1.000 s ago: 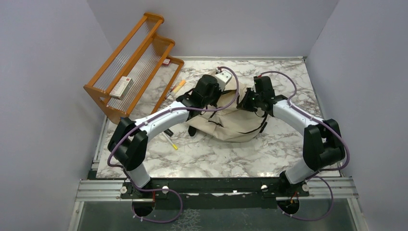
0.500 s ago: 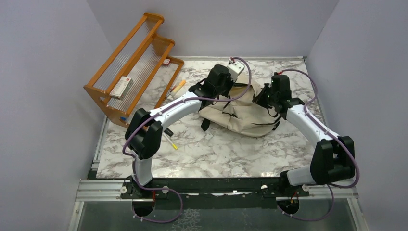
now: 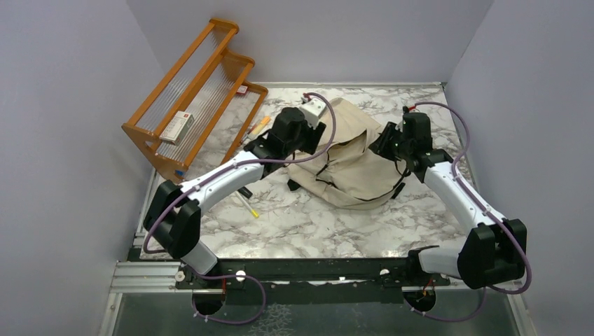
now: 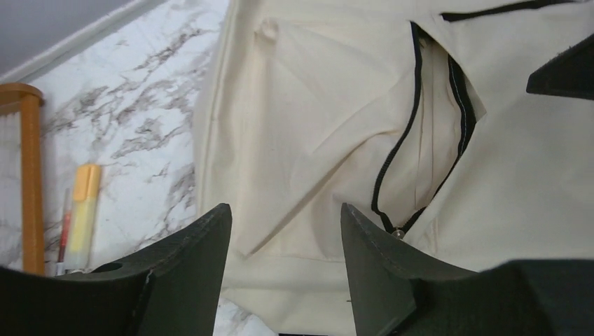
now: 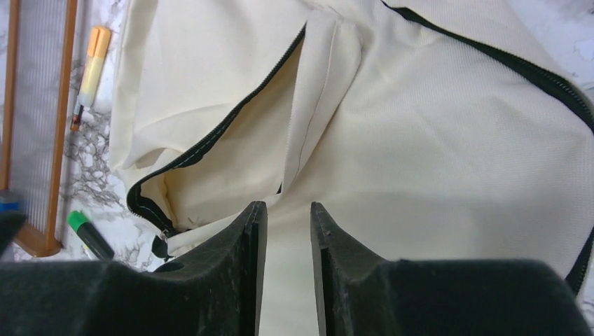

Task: Pack the student bag
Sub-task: Unzip the student bag at the center of the board, then pick up the stationery from the center of the board.

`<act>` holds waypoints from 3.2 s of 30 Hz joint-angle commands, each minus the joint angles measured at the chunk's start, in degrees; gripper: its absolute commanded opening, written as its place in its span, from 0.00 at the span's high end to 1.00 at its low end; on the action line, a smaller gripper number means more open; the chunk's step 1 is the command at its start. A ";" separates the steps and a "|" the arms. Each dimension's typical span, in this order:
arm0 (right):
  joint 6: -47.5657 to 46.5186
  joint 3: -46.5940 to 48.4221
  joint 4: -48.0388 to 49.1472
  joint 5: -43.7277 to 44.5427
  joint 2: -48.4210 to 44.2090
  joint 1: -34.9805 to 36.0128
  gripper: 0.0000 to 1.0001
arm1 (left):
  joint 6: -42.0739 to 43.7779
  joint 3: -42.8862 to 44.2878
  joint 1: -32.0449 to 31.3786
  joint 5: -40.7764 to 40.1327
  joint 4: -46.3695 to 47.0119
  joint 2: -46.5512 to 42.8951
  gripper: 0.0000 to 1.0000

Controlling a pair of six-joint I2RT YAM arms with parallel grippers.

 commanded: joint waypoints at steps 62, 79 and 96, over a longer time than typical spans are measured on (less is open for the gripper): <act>-4.79 -0.64 -2.46 -7.58 -5.87 -0.23 0.57 | 12.70 30.07 32.26 13.83 -13.01 38.48 0.22; -4.60 -1.16 -1.67 -7.84 -5.53 -0.28 0.57 | 10.61 27.95 32.44 13.40 -22.28 38.17 0.22; -4.09 -1.73 -0.82 -8.92 -4.81 -0.30 0.57 | 6.52 20.75 28.29 16.35 -24.47 32.07 0.48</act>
